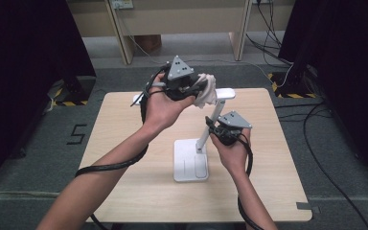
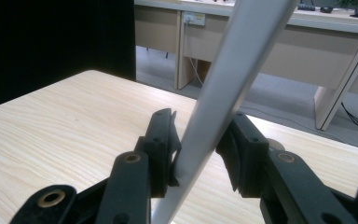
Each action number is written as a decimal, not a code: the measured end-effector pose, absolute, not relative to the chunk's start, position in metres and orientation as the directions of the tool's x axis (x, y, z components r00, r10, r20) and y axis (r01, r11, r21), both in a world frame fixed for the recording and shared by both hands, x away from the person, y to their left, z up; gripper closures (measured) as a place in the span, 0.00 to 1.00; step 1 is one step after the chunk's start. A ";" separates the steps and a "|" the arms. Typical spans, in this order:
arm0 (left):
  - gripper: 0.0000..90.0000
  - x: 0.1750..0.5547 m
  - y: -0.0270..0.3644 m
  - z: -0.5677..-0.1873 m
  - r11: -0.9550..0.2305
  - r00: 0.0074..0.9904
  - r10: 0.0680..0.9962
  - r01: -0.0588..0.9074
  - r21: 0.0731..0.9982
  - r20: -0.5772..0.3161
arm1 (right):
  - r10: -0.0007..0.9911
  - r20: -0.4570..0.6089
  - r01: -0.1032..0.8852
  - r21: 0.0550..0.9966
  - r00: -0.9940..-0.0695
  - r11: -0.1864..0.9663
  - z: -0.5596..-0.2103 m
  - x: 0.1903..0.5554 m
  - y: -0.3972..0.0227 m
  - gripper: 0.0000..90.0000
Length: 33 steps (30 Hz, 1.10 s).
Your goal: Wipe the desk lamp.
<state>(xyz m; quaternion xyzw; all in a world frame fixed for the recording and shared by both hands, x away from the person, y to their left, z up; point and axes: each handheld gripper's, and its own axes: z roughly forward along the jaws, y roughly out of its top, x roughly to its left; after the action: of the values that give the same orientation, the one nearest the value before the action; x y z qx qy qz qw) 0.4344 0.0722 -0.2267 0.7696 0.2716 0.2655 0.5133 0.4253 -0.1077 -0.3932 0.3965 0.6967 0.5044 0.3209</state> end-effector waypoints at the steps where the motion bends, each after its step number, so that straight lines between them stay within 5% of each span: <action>1: 0.84 0.435 0.070 -0.226 -0.330 0.714 0.688 0.148 0.932 0.130 | 0.877 -0.047 0.228 0.958 -0.478 0.176 -0.393 0.425 -0.107 0.72; 33: 0.84 0.447 0.025 -0.221 -0.377 0.740 0.657 0.160 0.912 0.142 | 0.878 -0.056 0.242 0.951 -0.476 0.192 -0.396 0.424 -0.108 0.71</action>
<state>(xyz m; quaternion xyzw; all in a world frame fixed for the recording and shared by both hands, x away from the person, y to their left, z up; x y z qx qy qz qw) 0.4466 0.0248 -0.2212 0.7908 0.2584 0.2512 0.4948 0.4243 -0.1080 -0.3956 0.3989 0.7021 0.4950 0.3210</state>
